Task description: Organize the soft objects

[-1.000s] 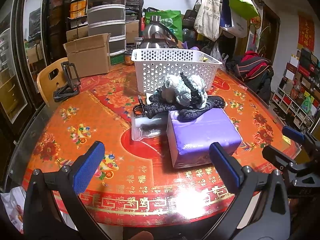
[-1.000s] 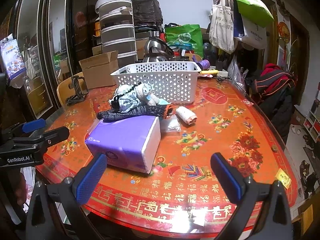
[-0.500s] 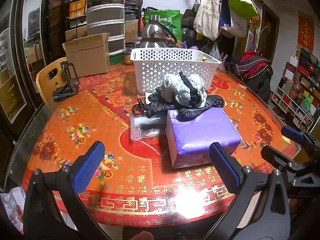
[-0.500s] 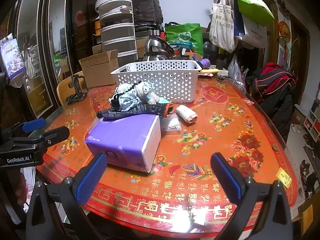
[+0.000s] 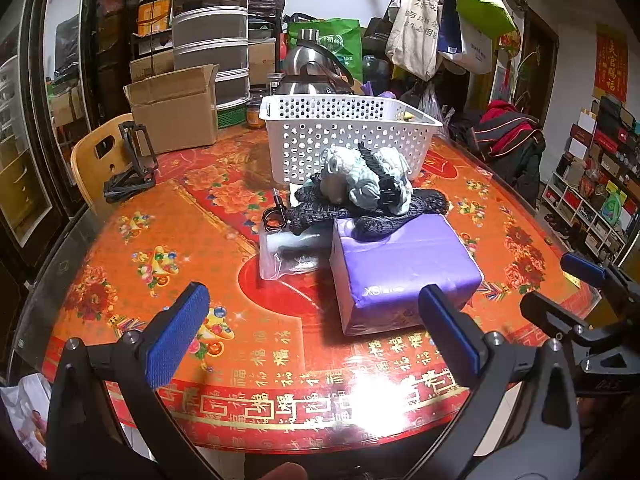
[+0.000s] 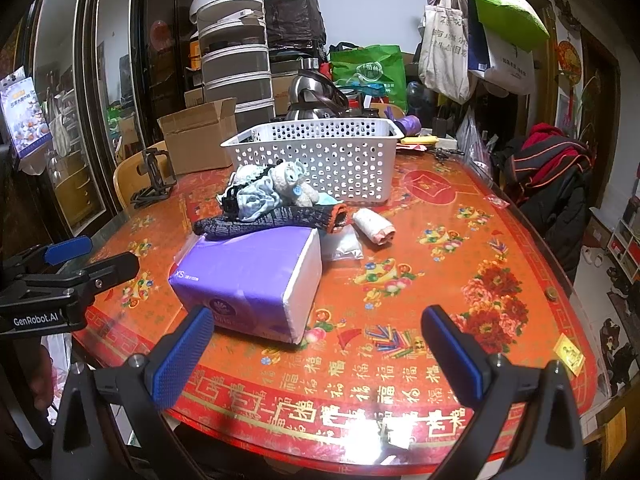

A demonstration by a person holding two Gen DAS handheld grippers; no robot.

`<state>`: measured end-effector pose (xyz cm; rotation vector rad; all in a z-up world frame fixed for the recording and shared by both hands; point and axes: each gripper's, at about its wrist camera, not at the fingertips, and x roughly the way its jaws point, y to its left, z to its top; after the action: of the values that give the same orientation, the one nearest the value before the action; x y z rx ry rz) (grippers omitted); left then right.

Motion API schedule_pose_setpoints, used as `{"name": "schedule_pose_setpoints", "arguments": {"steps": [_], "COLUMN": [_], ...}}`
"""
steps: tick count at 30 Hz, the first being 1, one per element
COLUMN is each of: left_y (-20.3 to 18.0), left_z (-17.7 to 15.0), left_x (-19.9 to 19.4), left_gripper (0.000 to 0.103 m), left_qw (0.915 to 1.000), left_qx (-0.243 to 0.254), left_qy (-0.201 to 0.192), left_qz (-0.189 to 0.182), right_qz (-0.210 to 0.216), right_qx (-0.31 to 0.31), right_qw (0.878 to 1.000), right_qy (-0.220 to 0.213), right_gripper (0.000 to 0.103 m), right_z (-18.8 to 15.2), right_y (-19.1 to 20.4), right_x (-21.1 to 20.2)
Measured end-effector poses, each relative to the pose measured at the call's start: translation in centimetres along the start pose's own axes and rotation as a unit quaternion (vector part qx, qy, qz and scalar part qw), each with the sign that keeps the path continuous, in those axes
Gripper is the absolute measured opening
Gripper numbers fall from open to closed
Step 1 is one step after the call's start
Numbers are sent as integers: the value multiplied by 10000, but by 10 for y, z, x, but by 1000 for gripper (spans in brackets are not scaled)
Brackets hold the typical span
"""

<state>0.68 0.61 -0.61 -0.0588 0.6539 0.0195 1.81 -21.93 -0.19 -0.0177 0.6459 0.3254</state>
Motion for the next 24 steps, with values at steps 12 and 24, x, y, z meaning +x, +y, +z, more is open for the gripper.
{"name": "schedule_pose_setpoints", "arguments": {"steps": [12, 24], "left_y": [0, 30], "left_z": [-2, 52], "left_x": [3, 34], "left_gripper": [103, 103], "left_qw": [10000, 9986], "left_qx": [14, -337], "left_qy": [0, -324], "left_qz": [-51, -260], "right_qz": [-6, 171], "right_qx": [4, 14], "right_qw": [10000, 9994], "right_qy": [6, -313], "right_gripper": [103, 103], "right_z": [0, 43], "right_y": [0, -11], "right_x": [1, 20]}}
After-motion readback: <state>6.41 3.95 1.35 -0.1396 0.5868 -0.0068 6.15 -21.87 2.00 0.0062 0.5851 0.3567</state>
